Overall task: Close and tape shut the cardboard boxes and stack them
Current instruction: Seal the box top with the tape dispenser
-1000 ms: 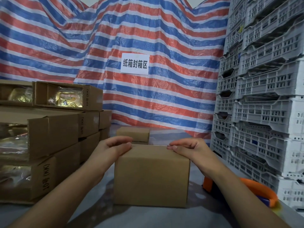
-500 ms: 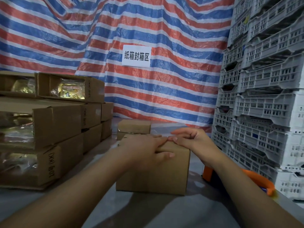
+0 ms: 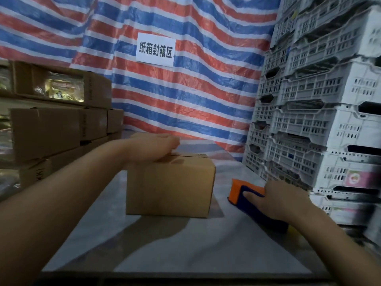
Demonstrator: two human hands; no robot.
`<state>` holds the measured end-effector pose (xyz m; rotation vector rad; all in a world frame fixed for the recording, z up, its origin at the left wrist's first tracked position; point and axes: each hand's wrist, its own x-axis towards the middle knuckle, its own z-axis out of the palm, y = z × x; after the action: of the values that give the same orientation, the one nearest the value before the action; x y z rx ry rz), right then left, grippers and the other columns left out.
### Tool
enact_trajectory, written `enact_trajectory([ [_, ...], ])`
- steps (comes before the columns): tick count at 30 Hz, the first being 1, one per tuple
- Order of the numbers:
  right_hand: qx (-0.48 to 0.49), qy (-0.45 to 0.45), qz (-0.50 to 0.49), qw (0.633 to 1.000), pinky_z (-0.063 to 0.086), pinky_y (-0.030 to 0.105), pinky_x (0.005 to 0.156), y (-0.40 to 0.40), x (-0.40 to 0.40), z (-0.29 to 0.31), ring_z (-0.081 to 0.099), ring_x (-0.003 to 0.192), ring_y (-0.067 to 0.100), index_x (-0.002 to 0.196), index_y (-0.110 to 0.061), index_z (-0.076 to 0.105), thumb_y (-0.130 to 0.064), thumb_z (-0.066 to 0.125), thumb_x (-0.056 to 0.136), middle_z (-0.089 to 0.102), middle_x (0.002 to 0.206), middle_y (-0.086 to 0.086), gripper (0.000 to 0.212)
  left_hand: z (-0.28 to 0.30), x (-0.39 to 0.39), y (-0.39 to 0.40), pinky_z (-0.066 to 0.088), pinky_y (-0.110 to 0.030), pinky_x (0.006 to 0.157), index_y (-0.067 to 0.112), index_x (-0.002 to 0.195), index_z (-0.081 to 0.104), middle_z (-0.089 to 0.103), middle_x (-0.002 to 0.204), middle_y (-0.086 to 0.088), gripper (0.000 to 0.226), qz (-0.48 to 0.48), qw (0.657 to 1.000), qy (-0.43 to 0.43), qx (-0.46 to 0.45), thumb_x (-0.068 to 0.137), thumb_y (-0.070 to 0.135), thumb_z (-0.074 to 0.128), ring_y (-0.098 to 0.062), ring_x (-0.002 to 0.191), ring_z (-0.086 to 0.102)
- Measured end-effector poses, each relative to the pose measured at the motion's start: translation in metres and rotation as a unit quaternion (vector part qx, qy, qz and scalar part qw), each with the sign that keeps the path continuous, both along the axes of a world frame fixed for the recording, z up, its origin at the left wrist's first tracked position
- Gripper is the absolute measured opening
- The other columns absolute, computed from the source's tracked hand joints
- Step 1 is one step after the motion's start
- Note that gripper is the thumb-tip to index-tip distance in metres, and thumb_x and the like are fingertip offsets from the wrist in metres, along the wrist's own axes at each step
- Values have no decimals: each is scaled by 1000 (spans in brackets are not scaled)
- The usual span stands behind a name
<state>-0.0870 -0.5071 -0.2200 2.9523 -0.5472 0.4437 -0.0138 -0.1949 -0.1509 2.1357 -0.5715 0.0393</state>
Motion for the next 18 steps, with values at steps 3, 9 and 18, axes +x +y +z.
enact_trajectory([
  [3,34,-29,-5,999,31,26,47,6,0,-14,48,58,10,70,-23,46,-70,40,94,50,69,-5,53,3,-3,6,56,-40,85,31,112,61,74,98,6,28,8,994,64,-84,86,32,71,-19,93,72],
  [9,39,-150,-29,987,34,26,45,10,5,-3,53,53,15,65,-17,57,-69,43,92,56,60,-1,61,6,-11,-5,47,-39,99,21,113,63,69,112,0,23,46,998,30,-32,100,34,50,-17,105,64],
  [18,525,-169,222,804,53,28,50,73,34,157,64,47,16,90,-11,72,-54,64,88,71,63,5,44,12,4,4,45,-38,102,9,116,62,68,116,-5,46,33,951,177,-251,101,48,44,-21,111,62],
])
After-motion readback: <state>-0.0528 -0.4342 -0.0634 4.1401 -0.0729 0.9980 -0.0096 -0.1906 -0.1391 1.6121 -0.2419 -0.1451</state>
